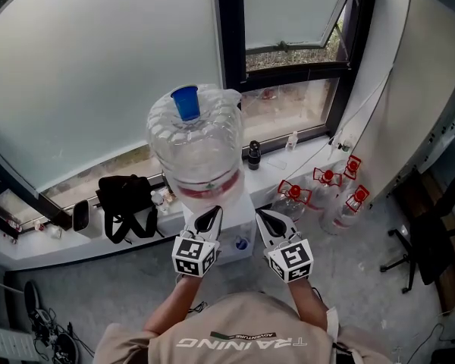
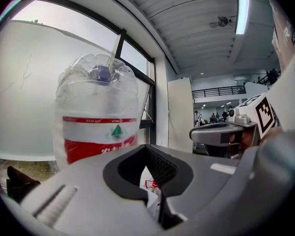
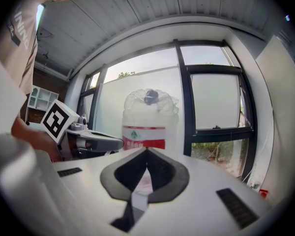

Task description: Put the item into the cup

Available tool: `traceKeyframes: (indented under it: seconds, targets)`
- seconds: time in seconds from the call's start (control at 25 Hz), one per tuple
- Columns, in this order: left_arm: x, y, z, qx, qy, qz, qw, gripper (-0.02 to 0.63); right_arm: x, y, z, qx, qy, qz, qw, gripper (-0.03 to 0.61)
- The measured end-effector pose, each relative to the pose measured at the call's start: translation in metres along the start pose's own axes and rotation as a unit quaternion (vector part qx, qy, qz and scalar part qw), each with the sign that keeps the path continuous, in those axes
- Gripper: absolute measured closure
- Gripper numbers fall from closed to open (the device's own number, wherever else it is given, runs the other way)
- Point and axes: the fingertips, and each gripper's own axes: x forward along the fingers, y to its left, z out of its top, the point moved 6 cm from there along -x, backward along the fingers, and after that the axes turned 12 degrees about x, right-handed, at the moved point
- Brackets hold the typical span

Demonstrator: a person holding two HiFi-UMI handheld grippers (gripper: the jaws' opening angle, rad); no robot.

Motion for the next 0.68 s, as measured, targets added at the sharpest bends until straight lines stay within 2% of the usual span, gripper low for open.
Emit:
traceKeyframes:
  seconds: [0.32,0.68]
  targets:
    - [-0.005,0.001,-0.001,-0.015,-0.004,-0.003,0.9999,0.606,0.002,0.007,-0.013,0.007,0.014,0.001,1.000,0.568]
    - [-0.005,0.015,-0.008,-0.042,-0.005,0.000,0.9991,0.606,0.011,0.004,-0.011,0.010,0.002,0.000,1.000,0.568]
